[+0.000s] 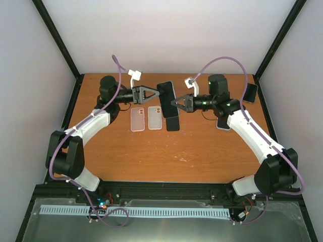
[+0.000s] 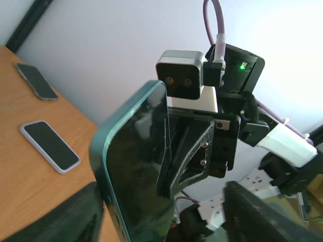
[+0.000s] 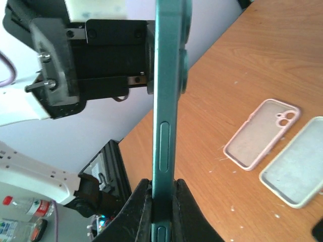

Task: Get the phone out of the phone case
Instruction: Place the phone at the center of the board, then pick up the phone at the center of the board.

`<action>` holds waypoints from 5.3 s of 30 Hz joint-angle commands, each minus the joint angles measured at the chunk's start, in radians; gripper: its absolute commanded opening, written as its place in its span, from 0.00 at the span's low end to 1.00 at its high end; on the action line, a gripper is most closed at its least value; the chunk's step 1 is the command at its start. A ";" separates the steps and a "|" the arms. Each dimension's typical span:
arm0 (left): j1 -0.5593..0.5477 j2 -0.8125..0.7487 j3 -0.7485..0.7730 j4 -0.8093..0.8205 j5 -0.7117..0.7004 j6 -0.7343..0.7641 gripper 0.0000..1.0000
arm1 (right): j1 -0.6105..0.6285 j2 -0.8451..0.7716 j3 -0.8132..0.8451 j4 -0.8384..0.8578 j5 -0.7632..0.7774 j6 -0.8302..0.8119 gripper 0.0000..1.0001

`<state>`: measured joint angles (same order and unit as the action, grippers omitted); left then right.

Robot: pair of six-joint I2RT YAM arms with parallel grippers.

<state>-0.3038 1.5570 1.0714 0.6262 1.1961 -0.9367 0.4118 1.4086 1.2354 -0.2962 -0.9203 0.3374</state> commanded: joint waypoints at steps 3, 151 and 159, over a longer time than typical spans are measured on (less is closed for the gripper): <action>-0.004 0.008 0.082 -0.115 -0.045 0.111 0.77 | -0.095 -0.051 -0.026 -0.038 0.029 -0.033 0.03; 0.026 -0.053 0.117 -0.465 -0.225 0.329 1.00 | -0.428 0.603 0.105 -0.389 0.996 -0.092 0.99; 0.028 -0.042 0.122 -0.473 -0.239 0.326 1.00 | -0.438 0.619 0.093 -0.382 1.005 -0.085 0.87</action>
<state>-0.2817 1.5146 1.1858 0.1341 0.9688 -0.6048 -0.0128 1.9888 1.3369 -0.6815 0.0528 0.2379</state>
